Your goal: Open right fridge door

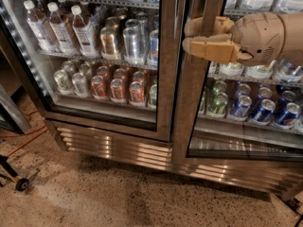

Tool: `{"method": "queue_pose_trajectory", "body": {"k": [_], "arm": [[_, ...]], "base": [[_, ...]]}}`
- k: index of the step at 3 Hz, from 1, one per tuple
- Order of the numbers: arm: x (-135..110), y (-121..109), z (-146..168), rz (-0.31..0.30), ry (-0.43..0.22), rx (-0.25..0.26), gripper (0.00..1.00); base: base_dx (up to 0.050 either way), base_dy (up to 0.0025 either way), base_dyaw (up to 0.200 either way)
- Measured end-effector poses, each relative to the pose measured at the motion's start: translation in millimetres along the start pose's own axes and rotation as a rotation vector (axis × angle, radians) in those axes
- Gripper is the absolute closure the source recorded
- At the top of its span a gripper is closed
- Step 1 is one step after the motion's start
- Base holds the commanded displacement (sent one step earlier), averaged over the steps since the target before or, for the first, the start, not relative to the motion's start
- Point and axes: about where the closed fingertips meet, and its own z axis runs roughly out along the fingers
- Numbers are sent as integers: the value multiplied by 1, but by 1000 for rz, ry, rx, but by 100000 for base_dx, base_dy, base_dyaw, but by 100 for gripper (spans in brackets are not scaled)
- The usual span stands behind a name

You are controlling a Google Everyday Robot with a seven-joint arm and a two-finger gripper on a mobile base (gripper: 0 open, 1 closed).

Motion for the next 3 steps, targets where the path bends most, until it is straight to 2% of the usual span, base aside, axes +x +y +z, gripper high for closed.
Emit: {"method": "queue_pose_trajectory", "body": {"k": [3], "arm": [[0, 0, 0, 0, 0, 0, 100]], "base": [[-4999, -1, 6]]}}
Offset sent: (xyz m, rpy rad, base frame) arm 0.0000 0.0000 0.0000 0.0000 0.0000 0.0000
